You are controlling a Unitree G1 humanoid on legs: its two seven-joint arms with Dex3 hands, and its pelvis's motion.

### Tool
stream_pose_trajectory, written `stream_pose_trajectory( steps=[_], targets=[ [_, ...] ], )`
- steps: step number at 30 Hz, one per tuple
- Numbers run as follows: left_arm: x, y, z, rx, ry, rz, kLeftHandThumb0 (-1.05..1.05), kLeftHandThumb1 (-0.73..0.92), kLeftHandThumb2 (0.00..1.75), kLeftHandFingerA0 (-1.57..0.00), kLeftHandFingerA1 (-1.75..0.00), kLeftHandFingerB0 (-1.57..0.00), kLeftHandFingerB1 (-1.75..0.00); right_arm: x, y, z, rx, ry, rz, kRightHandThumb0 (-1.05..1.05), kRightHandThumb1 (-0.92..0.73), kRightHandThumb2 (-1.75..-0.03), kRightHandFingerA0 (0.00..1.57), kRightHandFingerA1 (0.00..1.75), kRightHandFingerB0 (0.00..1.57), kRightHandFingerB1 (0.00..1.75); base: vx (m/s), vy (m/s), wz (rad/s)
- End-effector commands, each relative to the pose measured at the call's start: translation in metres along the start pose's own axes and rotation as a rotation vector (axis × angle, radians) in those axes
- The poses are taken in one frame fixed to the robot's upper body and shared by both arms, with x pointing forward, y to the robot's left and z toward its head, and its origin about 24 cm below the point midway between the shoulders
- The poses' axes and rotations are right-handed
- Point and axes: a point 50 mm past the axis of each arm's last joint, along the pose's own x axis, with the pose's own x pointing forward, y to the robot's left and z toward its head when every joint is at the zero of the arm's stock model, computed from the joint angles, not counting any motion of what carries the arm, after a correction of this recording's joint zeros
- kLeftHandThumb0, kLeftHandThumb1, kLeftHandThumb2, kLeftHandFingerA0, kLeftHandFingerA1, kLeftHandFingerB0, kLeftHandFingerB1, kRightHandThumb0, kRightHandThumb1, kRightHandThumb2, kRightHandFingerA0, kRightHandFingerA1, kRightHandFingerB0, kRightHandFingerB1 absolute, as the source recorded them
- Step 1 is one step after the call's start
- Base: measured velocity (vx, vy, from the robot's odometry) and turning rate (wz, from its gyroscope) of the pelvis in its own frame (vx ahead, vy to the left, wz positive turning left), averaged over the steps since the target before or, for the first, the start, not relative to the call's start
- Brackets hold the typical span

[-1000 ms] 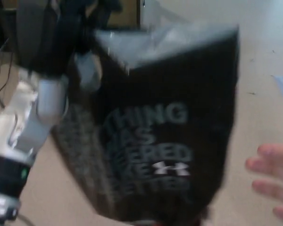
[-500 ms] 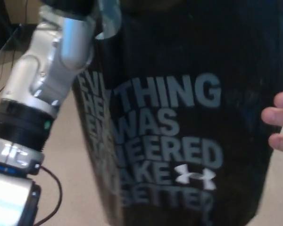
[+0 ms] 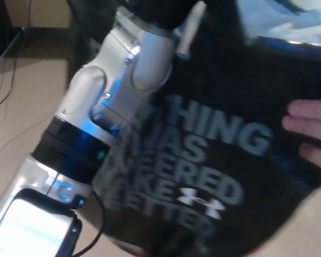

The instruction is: A person is holding a plastic bag and the robot extends its left hand to grab the bag by hooking its thumb into the holes at the top and brings its hand down by its side. Then it extends its arm again to hand the plastic bag back to the person.

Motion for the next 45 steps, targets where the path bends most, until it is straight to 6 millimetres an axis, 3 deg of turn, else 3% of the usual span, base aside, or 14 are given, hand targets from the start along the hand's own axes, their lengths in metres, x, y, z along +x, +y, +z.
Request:
stream_pose_trajectory(
  steps=[1, 2, 9, 12, 14, 15, 16, 21, 26, 29, 39, 43, 44, 45],
  targets=[
    [0.006, 0.004, 0.006, 0.027, -0.033, -0.007, -0.15, 0.65, 0.71, -0.99, -1.70, -0.74, -1.19, -0.001, -0.005, -0.005, -0.017, 0.021, -0.004, -0.36, -0.55, -0.89, 0.80, 0.84, 0.63, 0.62, 0.00, 0.000, 0.00],
    [0.005, 0.005, 0.006, 0.034, -0.035, -0.012, -0.17, 0.52, 0.96, -1.27, -1.37, -0.78, -1.03, -0.001, -0.005, -0.005, -0.023, 0.021, -0.004, -0.37, -0.55, -0.90, 0.80, 0.84, 0.64, 0.62, 0.00, 0.000, 0.00],
    [-0.014, 0.008, -0.006, 0.054, 0.015, -0.037, -0.19, 0.58, 1.00, -1.25, -1.36, -0.79, -1.09, 0.002, -0.003, -0.002, -0.037, 0.021, 0.005, -0.39, -0.56, -0.90, 0.80, 0.84, 0.64, 0.61, 0.00, 0.000, 0.00],
    [-0.022, 0.008, -0.009, 0.065, 0.055, -0.066, -0.13, 0.67, 0.81, -0.95, -1.71, -0.72, -1.22, 0.001, -0.003, -0.002, -0.034, 0.022, 0.012, -0.37, -0.55, -0.90, 0.83, 0.82, 0.62, 0.61, 0.00, 0.000, 0.00],
    [-0.033, 0.008, -0.014, 0.066, 0.109, -0.131, -0.23, 0.71, 0.64, -0.89, -1.42, -0.72, -0.49, 0.002, -0.004, -0.001, -0.033, 0.019, 0.008, -0.39, -0.61, -0.63, 0.83, 0.74, 0.67, 0.47, 0.00, 0.000, 0.00],
    [-0.038, 0.008, -0.017, 0.065, 0.133, -0.148, -0.30, 0.65, 0.60, -0.81, -1.21, -0.55, -0.39, 0.002, -0.004, 0.000, -0.031, 0.012, 0.005, -0.36, -0.55, -0.90, 0.83, 0.82, 0.63, 0.62, 0.00, 0.000, 0.00],
    [-0.041, 0.006, -0.019, 0.075, 0.164, -0.190, -0.57, 0.48, 0.75, -0.25, -0.45, -0.16, -0.38, 0.002, -0.003, 0.000, -0.028, 0.011, 0.005, -0.35, -0.54, -0.90, 0.83, 0.82, 0.63, 0.62, 0.00, 0.000, 0.00],
    [-0.060, 0.001, -0.031, 0.085, 0.330, -0.471, -0.83, 0.46, 0.57, 0.00, 0.00, 0.00, -0.04, 0.002, -0.003, 0.000, -0.027, 0.017, 0.007, -0.37, -0.55, -0.89, 0.84, 0.80, 0.62, 0.61, 0.00, 0.000, 0.00],
    [-0.066, 0.003, -0.033, 0.094, 0.350, -0.558, -0.88, 0.47, 0.59, 0.00, 0.00, 0.00, 0.00, 0.002, -0.003, 0.001, -0.030, 0.008, 0.005, -0.34, -0.65, -0.60, 0.84, 0.68, 0.71, 0.45, 0.00, 0.000, 0.00],
    [-0.072, 0.005, -0.035, 0.079, 0.350, -0.596, -0.76, 0.43, 0.83, 0.00, 0.00, 0.00, -0.01, 0.003, -0.003, 0.001, -0.030, 0.015, 0.013, -0.36, -0.55, -0.90, 0.83, 0.81, 0.62, 0.61, 0.00, 0.000, 0.00],
    [-0.075, 0.013, -0.042, 0.087, 0.371, -0.671, -0.76, 0.42, 0.84, 0.00, 0.00, 0.00, 0.00, 0.008, -0.007, 0.008, -0.022, -0.005, 0.001, -0.35, -0.66, -0.60, 0.82, 0.70, 0.69, 0.45, 0.00, 0.000, 0.00],
    [-0.086, 0.025, -0.041, 0.088, 0.383, -0.704, -0.92, 0.48, 0.60, 0.00, 0.00, 0.00, -0.01, 0.004, -0.006, 0.005, -0.025, -0.016, 0.008, -0.35, -0.55, -0.90, 0.82, 0.83, 0.64, 0.63, 0.00, 0.000, 0.00],
    [-0.088, 0.029, -0.041, 0.084, 0.385, -0.705, -0.93, 0.51, 0.60, 0.00, 0.00, 0.00, 0.00, 0.004, -0.006, 0.005, -0.025, -0.012, 0.009, -0.36, -0.62, -0.62, 0.83, 0.76, 0.68, 0.47, 0.00, 0.000, 0.00],
    [-0.092, 0.034, -0.041, 0.088, 0.388, -0.706, -0.93, 0.53, 0.59, 0.00, 0.00, 0.00, -0.01, 0.004, -0.006, 0.004, -0.023, -0.005, 0.006, -0.35, -0.55, -0.90, 0.82, 0.82, 0.65, 0.63, 0.00, 0.000, 0.00]
  ],
)
